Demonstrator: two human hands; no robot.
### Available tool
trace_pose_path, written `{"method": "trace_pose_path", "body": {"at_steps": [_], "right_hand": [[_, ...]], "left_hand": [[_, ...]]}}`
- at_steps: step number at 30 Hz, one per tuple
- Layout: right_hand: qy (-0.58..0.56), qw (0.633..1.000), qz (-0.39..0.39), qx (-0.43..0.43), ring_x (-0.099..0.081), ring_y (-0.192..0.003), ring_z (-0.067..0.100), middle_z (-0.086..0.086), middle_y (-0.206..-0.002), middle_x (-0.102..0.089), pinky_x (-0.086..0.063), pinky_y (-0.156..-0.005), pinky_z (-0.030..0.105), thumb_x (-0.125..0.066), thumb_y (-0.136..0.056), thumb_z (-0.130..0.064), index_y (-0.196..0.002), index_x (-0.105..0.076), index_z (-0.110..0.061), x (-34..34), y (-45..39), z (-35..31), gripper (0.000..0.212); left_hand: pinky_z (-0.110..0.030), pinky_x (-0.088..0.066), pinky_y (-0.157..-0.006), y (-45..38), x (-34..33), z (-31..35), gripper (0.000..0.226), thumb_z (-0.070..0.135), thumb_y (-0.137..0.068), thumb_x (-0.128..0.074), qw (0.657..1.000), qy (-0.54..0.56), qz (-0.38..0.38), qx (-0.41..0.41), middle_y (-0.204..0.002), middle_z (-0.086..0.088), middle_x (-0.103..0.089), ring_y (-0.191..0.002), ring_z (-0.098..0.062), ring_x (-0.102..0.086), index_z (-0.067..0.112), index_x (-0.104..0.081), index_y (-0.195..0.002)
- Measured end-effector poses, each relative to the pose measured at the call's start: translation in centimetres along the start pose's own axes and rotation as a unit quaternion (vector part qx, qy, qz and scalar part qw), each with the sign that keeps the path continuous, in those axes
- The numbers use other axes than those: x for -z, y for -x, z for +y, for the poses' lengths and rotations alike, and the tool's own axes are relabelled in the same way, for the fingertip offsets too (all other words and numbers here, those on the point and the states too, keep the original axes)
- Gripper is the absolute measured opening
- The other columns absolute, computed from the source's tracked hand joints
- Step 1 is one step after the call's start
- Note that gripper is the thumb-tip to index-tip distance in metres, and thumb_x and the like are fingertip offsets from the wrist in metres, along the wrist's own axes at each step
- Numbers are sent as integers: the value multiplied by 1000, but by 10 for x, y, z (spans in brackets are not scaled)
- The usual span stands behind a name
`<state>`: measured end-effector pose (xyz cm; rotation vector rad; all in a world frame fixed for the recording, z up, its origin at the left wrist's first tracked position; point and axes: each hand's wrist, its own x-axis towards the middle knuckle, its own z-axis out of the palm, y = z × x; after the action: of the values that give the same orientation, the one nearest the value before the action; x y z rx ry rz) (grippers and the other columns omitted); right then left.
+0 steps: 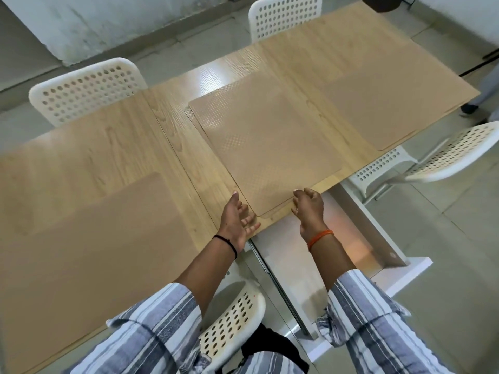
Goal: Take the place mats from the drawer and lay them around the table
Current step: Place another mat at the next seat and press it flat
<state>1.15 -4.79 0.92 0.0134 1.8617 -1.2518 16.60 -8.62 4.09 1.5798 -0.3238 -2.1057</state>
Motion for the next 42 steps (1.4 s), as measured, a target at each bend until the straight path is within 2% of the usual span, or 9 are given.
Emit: {"method": "trace_pose_path", "body": {"at_steps": [6,9,15,24,30,33,35,38,42], "right_hand": [[107,991,11,78,-46,-132,21,6,-147,-46,-38,-110,32,-61,-94,-23,-146,-38,-11,1,13,3,58],[126,987,4,95,-46,-132,19,6,-147,-46,-36,-100,23,-60,-95,-20,-147,-37,-10,2,19,2,57],[125,985,-11,119,-50,-131,18,6,-147,-47,-39,-104,24,-58,-96,-15,-147,-36,-11,3,26,9,55],[74,992,-13,102,-45,-137,14,6,-150,-45,-35,-106,22,-47,-99,-3,-146,-39,-16,-1,29,22,49],[-23,997,14,69,-55,-123,20,5,-141,-51,-48,-104,40,-54,-99,-20,-143,-39,-19,3,15,19,47],[-133,991,-5,2,-66,-101,23,9,-125,-59,-57,-76,36,-48,-102,-30,-136,-44,-13,10,4,12,38],[-222,973,-38,-53,-66,-92,24,13,-120,-60,-55,-72,38,-41,-103,-41,-129,-49,-12,15,-2,2,40],[-339,930,-82,-117,-62,-102,31,15,-117,-62,-54,-79,47,-34,-100,-56,-127,-52,-13,27,-15,-10,54],[-312,934,-130,-118,-73,-80,21,6,-89,-76,-60,-71,39,-46,-99,-44,-108,-62,-17,42,-27,-28,32]], "left_hand": [[-45,-50,-95,-8,2,-2,68,45,-98,-46,999,50,8,16,-147,-15,-45,-125,-36,-54,4,-29,-149],[-44,-50,-97,-12,1,-2,58,38,-98,-49,998,52,8,27,-115,-11,-62,-113,-31,-63,4,-40,-144],[-32,-50,-68,-15,-7,1,21,23,-96,-53,998,-55,4,24,-112,-8,-68,-86,-18,-67,11,-61,-111],[-23,-44,-49,-21,-22,5,8,13,-89,-68,989,-128,69,-32,-87,-8,-69,-55,-12,-63,12,-61,-92],[-27,-53,-66,-20,-20,19,13,4,-83,-66,991,-91,43,-89,-75,-2,-60,-66,-14,-56,14,-60,-77],[-25,-44,-58,-19,-10,33,19,2,-79,-56,995,-32,18,-95,-68,2,-48,-60,-11,-44,17,-51,-69],[-21,-38,-58,-18,-3,41,20,5,-76,-53,995,-2,10,-98,-69,4,-47,-63,-9,-43,20,-47,-64],[-23,-43,-64,-17,12,49,20,4,-70,-44,994,38,-13,-102,-66,7,-41,-64,-12,-41,22,-39,-63],[-32,-43,-71,-16,35,58,26,9,-47,-55,994,60,-42,-83,-82,2,-46,-85,-22,-47,22,-41,-65]]}}
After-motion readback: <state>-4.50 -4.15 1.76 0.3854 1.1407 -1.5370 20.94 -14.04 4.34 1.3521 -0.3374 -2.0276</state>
